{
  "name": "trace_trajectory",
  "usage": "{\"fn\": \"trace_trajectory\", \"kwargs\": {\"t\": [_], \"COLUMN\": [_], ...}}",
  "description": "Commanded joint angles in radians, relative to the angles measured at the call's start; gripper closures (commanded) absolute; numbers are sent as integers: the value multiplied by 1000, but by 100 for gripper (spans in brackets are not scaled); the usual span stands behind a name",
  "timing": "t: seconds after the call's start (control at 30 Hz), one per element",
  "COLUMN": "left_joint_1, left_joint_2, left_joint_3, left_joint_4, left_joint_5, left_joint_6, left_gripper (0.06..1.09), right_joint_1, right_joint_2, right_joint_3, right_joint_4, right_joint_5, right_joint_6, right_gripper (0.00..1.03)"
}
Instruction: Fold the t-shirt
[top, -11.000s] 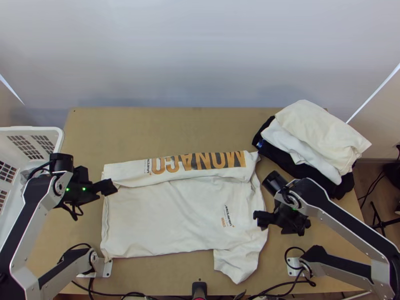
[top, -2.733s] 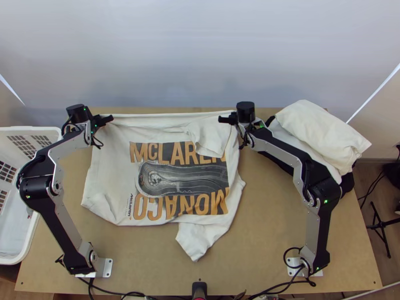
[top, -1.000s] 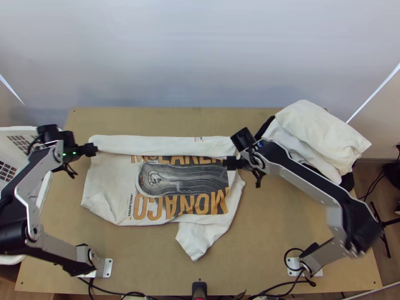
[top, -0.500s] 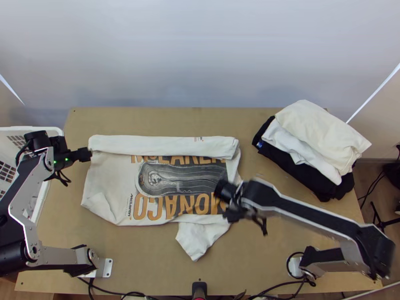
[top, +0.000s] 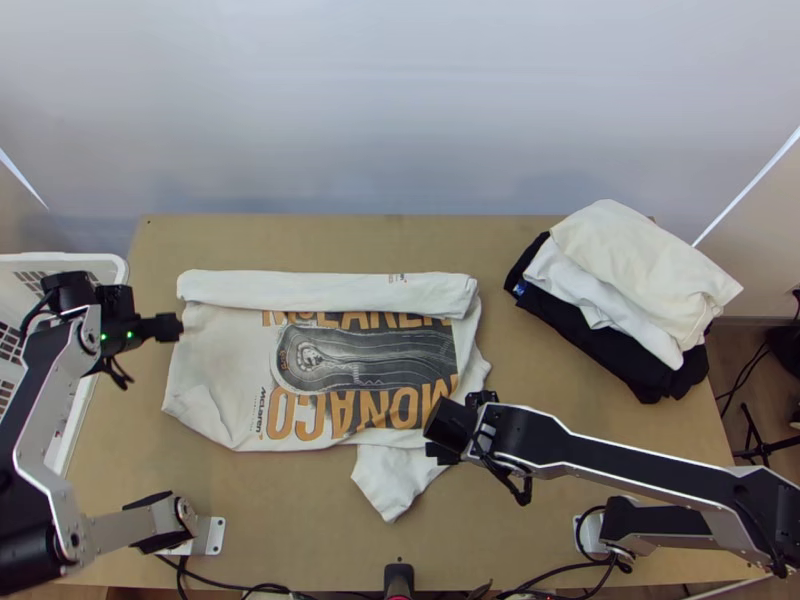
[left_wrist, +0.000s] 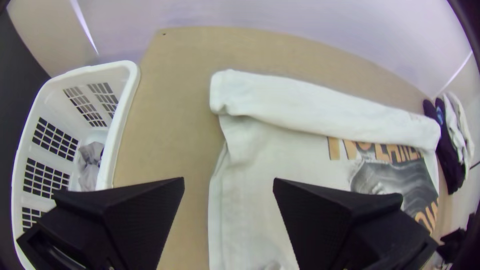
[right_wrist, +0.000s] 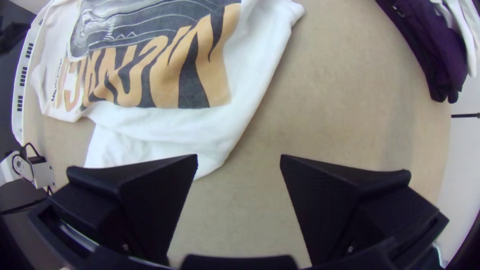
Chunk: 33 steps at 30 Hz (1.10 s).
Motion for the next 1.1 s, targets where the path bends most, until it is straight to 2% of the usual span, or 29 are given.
{"fn": "trace_trajectory", "kwargs": {"t": [0.0, 0.27, 0.33, 0.47, 0.67, 1.0, 1.03, 1.07], "left_joint_1": [-23, -58, -59, -59, -26, -18, -16, -15], "left_joint_2": [-113, -127, -133, -156, -206, -199, -199, -199], "left_joint_3": [-33, -64, -69, -76, -127, -144, -144, -142], "left_joint_4": [-188, -231, -234, -249, -306, -291, -286, -286], "left_joint_5": [5, 5, 4, 2, -24, -65, -65, -65], "left_joint_6": [201, 232, 232, 263, 464, 543, 545, 548], "left_gripper": [21, 21, 21, 21, 21, 21, 21, 21], "right_joint_1": [9, 14, 15, 17, 15, 17, 18, 23], "right_joint_2": [13, 100, 114, 135, 178, 229, 229, 232], "right_joint_3": [-28, -12, -12, -20, -21, -18, -17, -12], "right_joint_4": [67, 99, 101, 114, 182, 225, 233, 233], "right_joint_5": [-55, -191, -196, -196, -194, -194, -191, -170], "right_joint_6": [56, 60, 59, 59, 60, 59, 59, 57], "right_gripper": [33, 34, 34, 54, 55, 55, 59, 67]}}
